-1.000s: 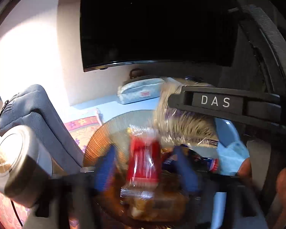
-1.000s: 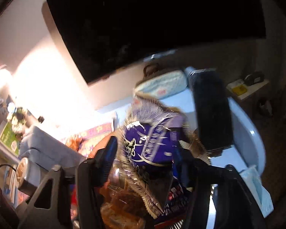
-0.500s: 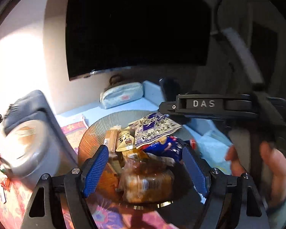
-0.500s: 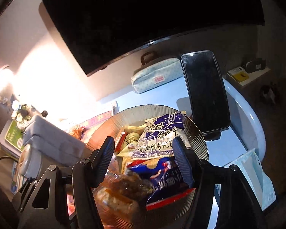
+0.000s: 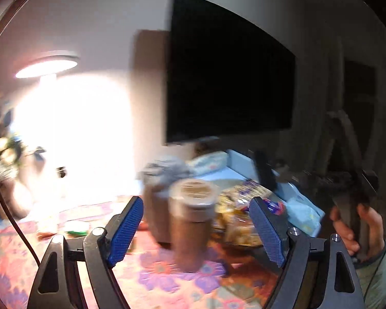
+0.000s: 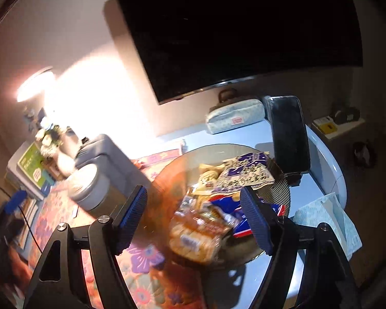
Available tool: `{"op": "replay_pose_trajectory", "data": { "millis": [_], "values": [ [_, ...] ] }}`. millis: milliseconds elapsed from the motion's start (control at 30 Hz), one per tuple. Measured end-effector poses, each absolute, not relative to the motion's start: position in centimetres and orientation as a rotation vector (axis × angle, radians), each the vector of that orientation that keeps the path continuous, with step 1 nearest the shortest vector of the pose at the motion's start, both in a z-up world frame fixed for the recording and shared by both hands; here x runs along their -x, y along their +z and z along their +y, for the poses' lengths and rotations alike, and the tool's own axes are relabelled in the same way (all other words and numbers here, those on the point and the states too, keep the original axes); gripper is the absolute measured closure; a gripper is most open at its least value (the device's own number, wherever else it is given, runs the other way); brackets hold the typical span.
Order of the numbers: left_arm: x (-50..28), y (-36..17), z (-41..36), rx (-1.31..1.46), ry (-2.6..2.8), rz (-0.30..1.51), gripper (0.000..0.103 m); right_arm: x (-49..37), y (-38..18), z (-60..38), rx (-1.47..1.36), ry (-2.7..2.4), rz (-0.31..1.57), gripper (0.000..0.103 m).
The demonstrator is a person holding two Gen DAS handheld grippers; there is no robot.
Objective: Organize snacks
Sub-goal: 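Move both open tools back over the remaining snacks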
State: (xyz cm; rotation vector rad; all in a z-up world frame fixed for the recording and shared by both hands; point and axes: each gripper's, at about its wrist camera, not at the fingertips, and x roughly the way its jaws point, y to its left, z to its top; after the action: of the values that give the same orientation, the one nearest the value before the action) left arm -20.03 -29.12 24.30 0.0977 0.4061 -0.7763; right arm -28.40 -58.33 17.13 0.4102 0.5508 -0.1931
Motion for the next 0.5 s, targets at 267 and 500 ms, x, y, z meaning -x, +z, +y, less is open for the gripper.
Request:
{"op": "replay_pose_trajectory", "data": {
  "millis": [267,500],
  "values": [
    [18.0,26.7,-16.8,0.037,-0.579,0.365,0.017,28.7,18.9,-51.2,-0.342,-0.041,0.542,0.027],
    [16.8,26.6,-8.7,0.075,-0.436,0.36,0.012,25.8,19.4,-42.9,-0.173,0.078,0.595,0.027]
  ]
}}
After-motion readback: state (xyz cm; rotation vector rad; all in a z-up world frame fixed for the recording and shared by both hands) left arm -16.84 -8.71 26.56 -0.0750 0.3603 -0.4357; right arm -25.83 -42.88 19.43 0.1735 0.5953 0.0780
